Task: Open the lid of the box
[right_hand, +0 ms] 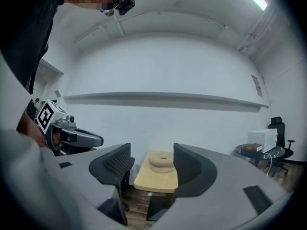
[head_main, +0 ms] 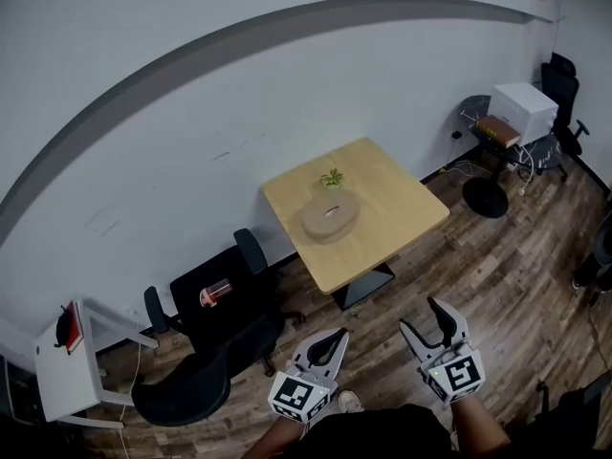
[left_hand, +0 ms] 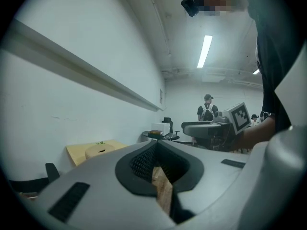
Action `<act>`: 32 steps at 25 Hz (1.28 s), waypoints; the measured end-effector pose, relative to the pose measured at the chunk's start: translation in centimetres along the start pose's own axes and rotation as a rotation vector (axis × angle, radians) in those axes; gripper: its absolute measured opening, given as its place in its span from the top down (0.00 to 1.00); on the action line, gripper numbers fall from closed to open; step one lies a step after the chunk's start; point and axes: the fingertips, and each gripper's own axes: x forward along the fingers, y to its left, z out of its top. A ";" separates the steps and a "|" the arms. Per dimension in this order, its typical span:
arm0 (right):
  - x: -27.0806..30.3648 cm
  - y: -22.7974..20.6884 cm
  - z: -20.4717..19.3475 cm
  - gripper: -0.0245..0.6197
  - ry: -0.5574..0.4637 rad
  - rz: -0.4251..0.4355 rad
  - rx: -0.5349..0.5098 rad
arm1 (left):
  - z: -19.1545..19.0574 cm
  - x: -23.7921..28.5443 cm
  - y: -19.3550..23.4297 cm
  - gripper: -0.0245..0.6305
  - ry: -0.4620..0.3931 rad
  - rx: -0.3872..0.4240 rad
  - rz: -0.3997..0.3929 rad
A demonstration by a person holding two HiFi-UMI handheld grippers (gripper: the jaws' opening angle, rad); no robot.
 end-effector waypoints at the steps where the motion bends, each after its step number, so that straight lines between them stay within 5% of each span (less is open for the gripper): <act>1: 0.5 0.2 -0.3 0.51 0.022 0.006 -0.012 | 0.1 0.3 0.1 0.93 -0.004 0.003 -0.010; 14: 8.0 0.4 -2.3 0.06 0.088 0.154 -0.071 | -0.3 3.5 3.9 0.93 0.011 -0.041 -0.008; 27: 17.6 -6.7 -1.0 0.04 0.074 0.338 -0.146 | 1.5 12.6 10.1 0.93 -0.001 -0.029 0.140; 32: 20.4 -9.8 -1.4 0.04 0.087 0.423 -0.090 | 2.5 15.7 11.7 0.93 -0.029 -0.084 0.215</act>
